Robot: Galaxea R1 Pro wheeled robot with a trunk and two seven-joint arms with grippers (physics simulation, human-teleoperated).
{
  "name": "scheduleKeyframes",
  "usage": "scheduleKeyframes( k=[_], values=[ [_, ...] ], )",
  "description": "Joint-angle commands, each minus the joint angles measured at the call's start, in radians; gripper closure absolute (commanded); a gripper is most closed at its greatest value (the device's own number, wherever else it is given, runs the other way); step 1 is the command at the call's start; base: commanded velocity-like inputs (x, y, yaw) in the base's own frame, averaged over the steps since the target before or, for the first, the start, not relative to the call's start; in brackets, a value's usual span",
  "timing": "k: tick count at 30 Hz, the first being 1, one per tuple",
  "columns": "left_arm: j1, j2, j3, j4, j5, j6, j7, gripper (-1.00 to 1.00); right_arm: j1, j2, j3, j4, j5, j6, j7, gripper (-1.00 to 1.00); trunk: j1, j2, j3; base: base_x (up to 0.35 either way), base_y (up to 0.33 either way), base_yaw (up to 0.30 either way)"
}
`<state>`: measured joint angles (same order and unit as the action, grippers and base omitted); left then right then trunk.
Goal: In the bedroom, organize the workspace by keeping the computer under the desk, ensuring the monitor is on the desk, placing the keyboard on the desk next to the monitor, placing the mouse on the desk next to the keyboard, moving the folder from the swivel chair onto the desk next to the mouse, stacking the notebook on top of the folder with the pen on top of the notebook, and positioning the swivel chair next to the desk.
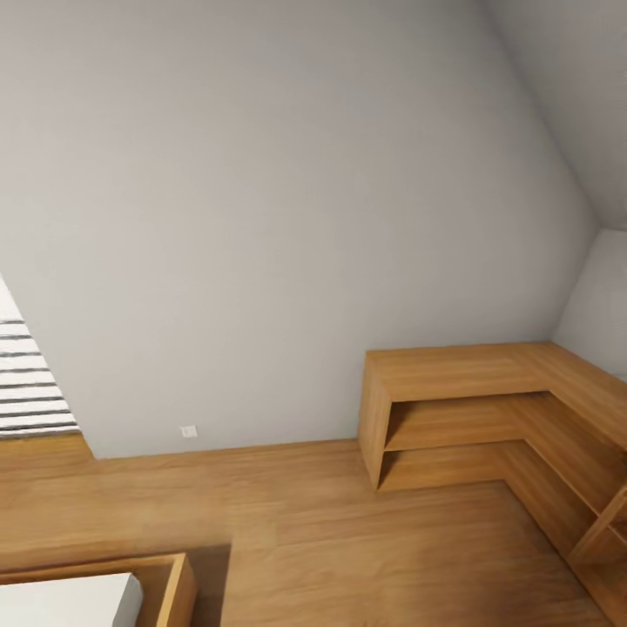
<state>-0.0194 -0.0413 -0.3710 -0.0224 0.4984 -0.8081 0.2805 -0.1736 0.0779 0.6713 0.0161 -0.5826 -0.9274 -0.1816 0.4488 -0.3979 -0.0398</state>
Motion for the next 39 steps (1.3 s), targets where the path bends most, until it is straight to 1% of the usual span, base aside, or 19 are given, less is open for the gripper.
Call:
scheduleKeyframes(
  k=[1,33,39],
  values=[
    [-0.001,0.000,-0.008,0.000,0.004,-0.002,0.006,-1.00,-0.001,0.001,0.008,0.002,-0.003,-0.002,-0.004,-1.00,0.001,-0.002,-0.002,0.326,0.000,-0.243],
    [-0.001,0.000,-0.009,0.000,0.004,-0.002,0.006,-1.00,-0.001,0.000,0.008,0.002,-0.002,-0.002,0.005,-1.00,0.001,-0.002,-0.002,0.327,0.000,-0.257],
    [-0.001,0.000,-0.008,0.000,0.005,-0.002,0.008,-1.00,-0.001,0.000,0.008,0.002,-0.002,-0.002,0.005,-1.00,0.001,-0.002,-0.002,0.283,0.066,-0.262]
  ],
)
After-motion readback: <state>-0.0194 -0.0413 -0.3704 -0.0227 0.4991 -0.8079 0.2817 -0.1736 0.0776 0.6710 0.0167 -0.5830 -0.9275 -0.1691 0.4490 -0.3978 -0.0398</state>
